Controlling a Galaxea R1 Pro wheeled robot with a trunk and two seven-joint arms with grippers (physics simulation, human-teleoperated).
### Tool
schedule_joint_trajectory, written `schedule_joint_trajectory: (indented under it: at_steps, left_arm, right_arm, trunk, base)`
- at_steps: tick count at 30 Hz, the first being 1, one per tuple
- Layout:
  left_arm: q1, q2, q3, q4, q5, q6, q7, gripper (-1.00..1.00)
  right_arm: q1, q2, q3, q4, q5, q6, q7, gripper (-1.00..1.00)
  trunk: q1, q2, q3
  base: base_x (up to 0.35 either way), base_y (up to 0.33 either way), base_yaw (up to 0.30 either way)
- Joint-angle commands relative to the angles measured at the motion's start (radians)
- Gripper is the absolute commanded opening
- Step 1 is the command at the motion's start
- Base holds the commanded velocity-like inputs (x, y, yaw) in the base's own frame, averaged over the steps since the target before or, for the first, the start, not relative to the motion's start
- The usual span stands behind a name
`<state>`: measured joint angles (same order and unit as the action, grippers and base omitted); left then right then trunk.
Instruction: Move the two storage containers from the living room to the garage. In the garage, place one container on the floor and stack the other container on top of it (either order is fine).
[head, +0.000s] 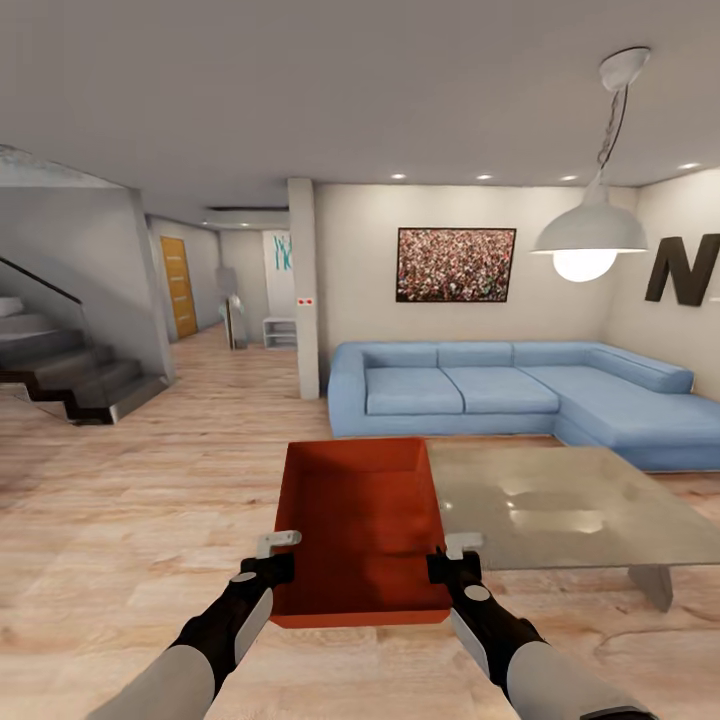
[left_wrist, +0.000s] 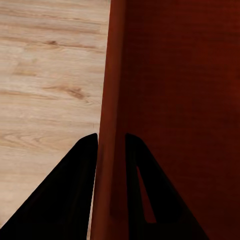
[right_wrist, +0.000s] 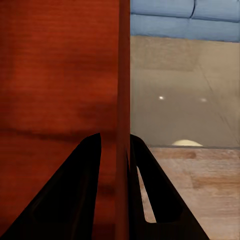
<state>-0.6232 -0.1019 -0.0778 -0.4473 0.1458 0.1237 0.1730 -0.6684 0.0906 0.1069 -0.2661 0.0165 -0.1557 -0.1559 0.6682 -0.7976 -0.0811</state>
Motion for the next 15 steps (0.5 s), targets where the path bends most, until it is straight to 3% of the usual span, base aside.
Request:
schedule_joint_trajectory:
  at_steps: [1, 15]
  left_arm:
    - [0.000, 0.008, -0.015, -0.004, -0.011, -0.061, 0.043, -1.00]
    - [0.000, 0.008, -0.015, -0.004, -0.012, -0.061, 0.043, -1.00]
  right_arm:
    - [-0.002, 0.000, -0.016, 0.002, -0.019, 0.001, -0.002, -1.00]
    - [-0.002, 0.000, -0.016, 0.002, -0.018, 0.001, -0.002, -1.00]
  trunk:
    - [0.000, -0.001, -0.001]
    - [0.000, -0.001, 0.009]
  base:
    - [0.000, 0.000, 0.266]
    - [0.000, 0.000, 0.266]
